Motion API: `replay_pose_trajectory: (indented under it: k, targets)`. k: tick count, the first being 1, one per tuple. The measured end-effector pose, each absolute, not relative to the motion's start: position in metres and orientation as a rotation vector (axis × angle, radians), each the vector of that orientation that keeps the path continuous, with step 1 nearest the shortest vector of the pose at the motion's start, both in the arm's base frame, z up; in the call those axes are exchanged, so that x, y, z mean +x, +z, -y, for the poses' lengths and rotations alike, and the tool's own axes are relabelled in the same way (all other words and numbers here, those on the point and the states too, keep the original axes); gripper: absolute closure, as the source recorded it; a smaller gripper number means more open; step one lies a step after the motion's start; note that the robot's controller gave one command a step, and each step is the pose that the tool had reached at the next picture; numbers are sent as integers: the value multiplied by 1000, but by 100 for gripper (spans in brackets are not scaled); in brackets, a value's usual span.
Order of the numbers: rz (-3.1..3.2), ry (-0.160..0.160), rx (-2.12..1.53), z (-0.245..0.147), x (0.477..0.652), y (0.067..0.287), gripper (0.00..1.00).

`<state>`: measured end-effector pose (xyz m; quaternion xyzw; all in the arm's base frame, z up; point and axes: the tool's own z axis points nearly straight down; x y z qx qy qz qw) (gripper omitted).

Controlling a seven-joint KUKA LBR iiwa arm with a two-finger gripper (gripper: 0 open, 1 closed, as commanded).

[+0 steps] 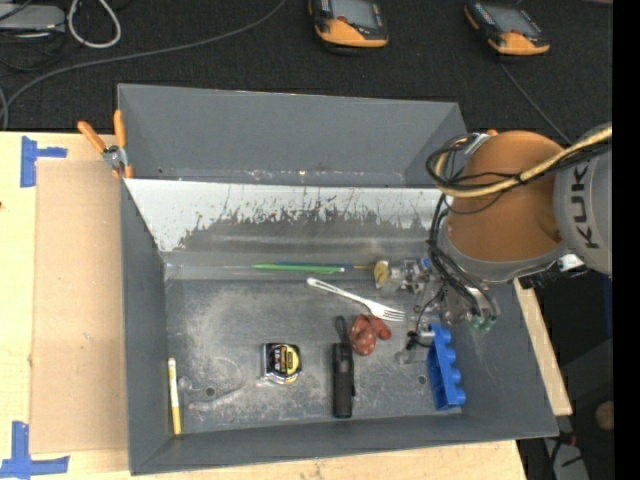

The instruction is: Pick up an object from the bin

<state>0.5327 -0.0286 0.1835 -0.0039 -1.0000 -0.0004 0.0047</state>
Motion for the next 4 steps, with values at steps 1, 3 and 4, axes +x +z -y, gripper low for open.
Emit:
replay_pose_trajectory:
  k: [1,3,4]
  targets:
    - [3140,-1,-11,28,534,188,0]
    - [3128,-1,353,34,589,116,0]
    - [3092,-5,543,39,597,127,0]
